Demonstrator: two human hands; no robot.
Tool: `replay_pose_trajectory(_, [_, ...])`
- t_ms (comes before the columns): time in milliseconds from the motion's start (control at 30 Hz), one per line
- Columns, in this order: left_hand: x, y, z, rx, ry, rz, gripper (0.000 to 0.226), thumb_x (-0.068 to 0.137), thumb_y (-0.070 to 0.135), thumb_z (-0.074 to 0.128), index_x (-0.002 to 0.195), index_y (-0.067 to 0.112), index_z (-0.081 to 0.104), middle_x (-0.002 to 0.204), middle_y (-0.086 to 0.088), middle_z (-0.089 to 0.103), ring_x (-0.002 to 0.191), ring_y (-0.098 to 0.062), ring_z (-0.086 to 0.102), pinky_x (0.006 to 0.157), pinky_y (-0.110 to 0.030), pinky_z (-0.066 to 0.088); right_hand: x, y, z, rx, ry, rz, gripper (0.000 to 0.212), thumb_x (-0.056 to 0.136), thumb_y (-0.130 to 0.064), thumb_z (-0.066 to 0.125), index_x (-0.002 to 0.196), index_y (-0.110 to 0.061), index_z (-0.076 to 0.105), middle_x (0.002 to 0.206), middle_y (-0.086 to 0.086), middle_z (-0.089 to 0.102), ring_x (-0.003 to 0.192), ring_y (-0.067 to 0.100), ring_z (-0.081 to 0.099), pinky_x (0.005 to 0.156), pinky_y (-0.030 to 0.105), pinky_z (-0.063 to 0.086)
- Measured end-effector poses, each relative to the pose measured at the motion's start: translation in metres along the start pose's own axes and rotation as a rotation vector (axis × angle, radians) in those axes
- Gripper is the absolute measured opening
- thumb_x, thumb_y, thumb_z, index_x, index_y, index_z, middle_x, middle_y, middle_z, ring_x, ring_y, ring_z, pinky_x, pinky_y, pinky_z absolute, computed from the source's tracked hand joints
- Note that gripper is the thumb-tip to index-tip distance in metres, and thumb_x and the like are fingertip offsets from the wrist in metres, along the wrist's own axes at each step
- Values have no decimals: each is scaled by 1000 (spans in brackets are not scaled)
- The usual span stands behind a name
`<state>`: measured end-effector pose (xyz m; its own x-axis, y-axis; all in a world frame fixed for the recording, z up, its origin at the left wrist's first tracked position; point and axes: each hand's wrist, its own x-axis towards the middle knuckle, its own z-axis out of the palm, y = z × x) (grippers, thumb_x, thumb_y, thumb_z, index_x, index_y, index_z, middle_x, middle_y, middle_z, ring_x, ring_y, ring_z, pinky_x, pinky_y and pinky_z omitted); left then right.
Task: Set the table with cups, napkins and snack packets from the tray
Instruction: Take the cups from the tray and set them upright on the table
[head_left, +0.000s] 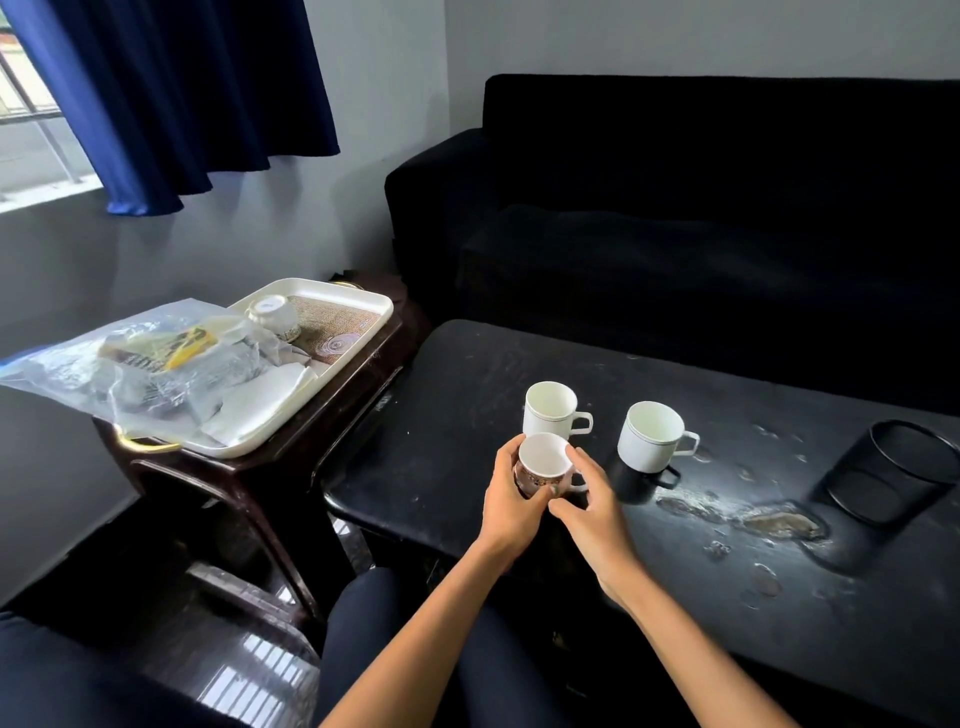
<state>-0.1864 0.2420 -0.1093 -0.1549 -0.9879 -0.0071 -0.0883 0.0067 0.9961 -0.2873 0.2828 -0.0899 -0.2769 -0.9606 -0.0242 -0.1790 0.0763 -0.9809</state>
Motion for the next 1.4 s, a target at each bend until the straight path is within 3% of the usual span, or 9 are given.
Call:
replay_pose_trajectory(167, [-2,2,0,68,-12,-17,71,80,12,71,138,26,33,136,7,43,126,-8,44,106,-26,39,0,-2,-1,-3,36,-22,65,78,11,55,135,-18,46,144,-4,39,108,-11,46,78,-8,31])
replay_pose_trajectory(300, [-11,5,-7,256,61,96,79,73,35,75,140,32,31,132,19,25,120,4,28,86,2,27,-2,-7,2,-17,140,-98,55,76,12,54,123,-17,54,134,0,51,122,12,47,90,8,35])
replay_pose_trajectory(400, [-12,12,-20,382,140,212,65,79,24,65,136,35,36,134,19,28,117,2,27,87,-3,25,-2,-17,12,-2,204,-164,45,78,11,50,109,-20,58,121,2,58,112,17,53,80,5,40])
replay_pose_trajectory(533, [-2,38,-51,365,231,257,52,82,16,59,127,38,42,124,24,32,114,-1,35,87,-9,31,6,-39,39,-19,193,-205,39,80,8,50,102,-24,56,114,0,60,108,17,53,93,31,41])
replay_pose_trajectory(733, [36,89,-119,301,368,255,49,86,14,59,131,24,44,128,10,38,115,-8,43,98,-27,40,35,-79,94,-44,46,-329,39,80,6,51,102,-24,58,108,-7,60,107,5,53,86,5,35])
replay_pose_trajectory(867, [70,107,-173,338,456,174,54,87,14,58,137,13,40,138,-6,42,125,-16,43,105,-27,35,66,-108,139,-89,-68,-401,34,82,1,51,103,-24,59,106,-8,58,103,4,53,85,5,37])
replay_pose_trajectory(1067, [126,112,-255,676,574,18,60,86,17,57,142,8,35,138,-17,49,128,-31,45,106,-40,35,131,-148,220,-257,-242,-461,29,85,-5,53,113,-8,59,116,6,57,110,20,53,98,31,42])
replay_pose_trajectory(1200, [155,105,-288,1006,562,-104,55,88,32,52,136,7,40,142,-15,46,137,-31,32,114,-53,17,167,-163,271,-340,-382,-339,40,87,-9,50,127,-8,50,134,9,49,124,22,47,105,31,35])
replay_pose_trajectory(1400, [183,88,-310,1109,507,-328,64,91,31,47,144,0,26,153,-18,30,146,-34,10,114,-57,-3,195,-162,322,-358,-484,-144,53,86,-3,44,139,-7,36,143,14,43,129,25,41,103,29,32])
